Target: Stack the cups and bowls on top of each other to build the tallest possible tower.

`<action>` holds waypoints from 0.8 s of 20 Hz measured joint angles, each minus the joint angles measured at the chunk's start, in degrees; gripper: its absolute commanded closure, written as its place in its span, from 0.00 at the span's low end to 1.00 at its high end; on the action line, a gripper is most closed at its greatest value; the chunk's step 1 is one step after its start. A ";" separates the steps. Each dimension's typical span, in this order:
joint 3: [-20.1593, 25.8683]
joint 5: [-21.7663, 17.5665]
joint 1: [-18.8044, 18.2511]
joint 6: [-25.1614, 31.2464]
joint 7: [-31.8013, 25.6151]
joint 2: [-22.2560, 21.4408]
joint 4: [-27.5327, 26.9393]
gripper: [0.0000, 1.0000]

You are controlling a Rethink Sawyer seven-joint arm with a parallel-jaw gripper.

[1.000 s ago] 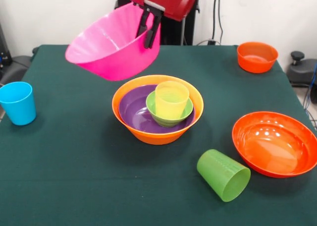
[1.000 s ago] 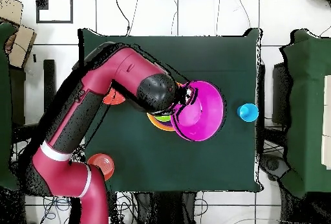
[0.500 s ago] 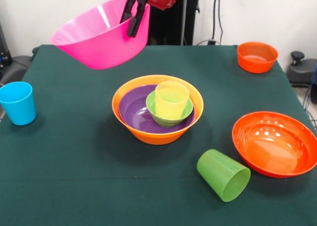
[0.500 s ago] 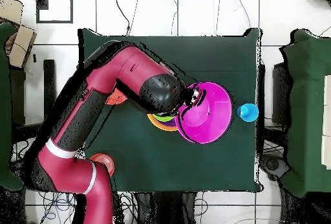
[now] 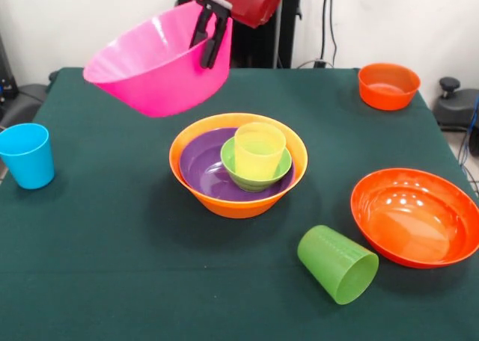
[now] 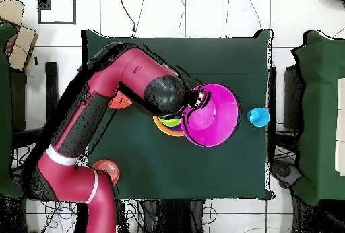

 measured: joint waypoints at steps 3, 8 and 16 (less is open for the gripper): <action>2.64 0.06 1.74 3.59 0.00 -0.80 -1.59 0.00; 8.19 0.27 5.07 11.45 0.00 -2.94 -4.13 0.00; 14.70 -0.24 9.46 17.40 0.00 -5.46 -4.49 0.00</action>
